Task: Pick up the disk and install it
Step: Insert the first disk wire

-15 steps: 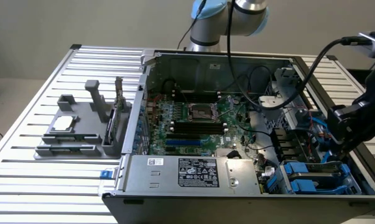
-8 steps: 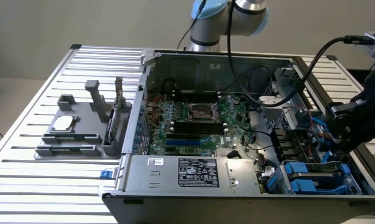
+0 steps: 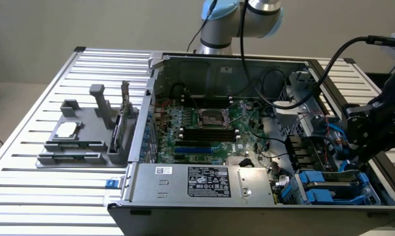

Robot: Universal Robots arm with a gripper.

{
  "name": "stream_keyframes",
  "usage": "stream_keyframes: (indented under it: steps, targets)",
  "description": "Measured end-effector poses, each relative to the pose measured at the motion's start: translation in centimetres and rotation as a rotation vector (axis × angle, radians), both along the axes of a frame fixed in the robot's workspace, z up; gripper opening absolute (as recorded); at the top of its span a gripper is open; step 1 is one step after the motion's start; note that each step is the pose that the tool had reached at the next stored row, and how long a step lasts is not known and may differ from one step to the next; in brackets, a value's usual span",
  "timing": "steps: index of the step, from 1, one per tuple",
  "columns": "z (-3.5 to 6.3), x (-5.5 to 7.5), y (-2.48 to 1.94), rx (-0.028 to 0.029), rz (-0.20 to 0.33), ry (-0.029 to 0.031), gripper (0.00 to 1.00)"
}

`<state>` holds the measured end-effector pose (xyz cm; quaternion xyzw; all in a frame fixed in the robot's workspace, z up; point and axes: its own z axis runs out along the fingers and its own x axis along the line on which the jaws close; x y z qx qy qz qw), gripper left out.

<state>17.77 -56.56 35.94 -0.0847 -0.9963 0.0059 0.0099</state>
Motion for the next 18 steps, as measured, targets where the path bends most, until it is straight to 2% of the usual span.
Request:
stream_keyframes:
  steps: [12, 18]
  targets:
    - [-0.02, 0.01, 0.00, 0.0000, -0.189, -0.0014, 0.30]
    - [-0.02, 0.01, 0.00, 0.0001, -0.262, -0.0071, 0.30]
